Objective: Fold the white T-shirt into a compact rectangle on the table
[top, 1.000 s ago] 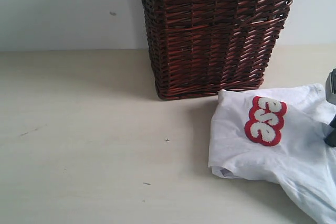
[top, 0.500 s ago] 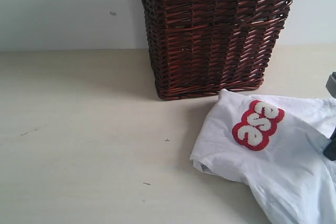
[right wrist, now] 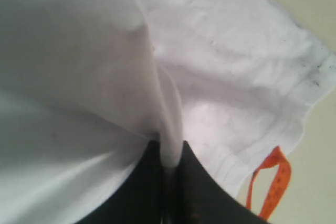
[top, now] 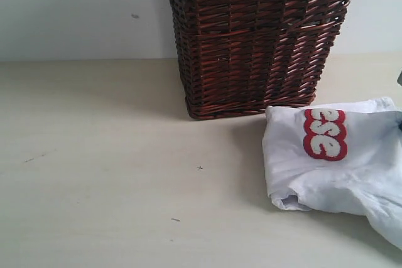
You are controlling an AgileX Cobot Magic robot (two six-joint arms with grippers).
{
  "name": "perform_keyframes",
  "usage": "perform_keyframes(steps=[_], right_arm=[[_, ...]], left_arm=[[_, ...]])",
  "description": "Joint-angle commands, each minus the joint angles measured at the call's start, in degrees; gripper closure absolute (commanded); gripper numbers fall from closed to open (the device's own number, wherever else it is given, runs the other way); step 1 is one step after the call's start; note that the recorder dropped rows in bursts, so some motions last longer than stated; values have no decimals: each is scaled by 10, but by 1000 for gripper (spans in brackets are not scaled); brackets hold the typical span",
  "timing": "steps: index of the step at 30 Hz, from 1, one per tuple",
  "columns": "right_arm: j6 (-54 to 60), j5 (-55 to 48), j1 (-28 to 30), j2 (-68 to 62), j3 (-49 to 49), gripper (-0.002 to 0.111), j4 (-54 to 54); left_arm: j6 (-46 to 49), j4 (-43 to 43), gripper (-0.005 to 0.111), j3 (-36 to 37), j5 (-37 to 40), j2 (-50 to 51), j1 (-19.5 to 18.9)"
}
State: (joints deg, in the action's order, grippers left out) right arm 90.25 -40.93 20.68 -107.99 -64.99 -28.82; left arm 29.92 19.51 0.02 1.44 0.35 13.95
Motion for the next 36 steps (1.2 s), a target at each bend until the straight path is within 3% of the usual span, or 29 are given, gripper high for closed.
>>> perform_keyframes(steps=[1,6,9,12,18,31,36], right_arm=[[12,28,0,-35,1,108,-28],[3,93,0,-84,1,108,-26],[-21,61,0,-90,1,108,-21],[-19,-34,0,-90,1,108,-8],[-19,-290,-54,-90,1,108,132],[-33,-290,-74,46,1,108,72],[-130,-158,-74,46,1,108,81]], left_arm=[[-1,1,107,0,-3,-3,-2],[-1,1,107,0,-3,-3,-2],[-1,1,107,0,-3,-3,-2],[-1,1,107,0,-3,-3,-2],[-1,1,107,0,-3,-3,-2],[-1,1,107,0,-3,-3,-2],[-1,1,107,0,-3,-3,-2]])
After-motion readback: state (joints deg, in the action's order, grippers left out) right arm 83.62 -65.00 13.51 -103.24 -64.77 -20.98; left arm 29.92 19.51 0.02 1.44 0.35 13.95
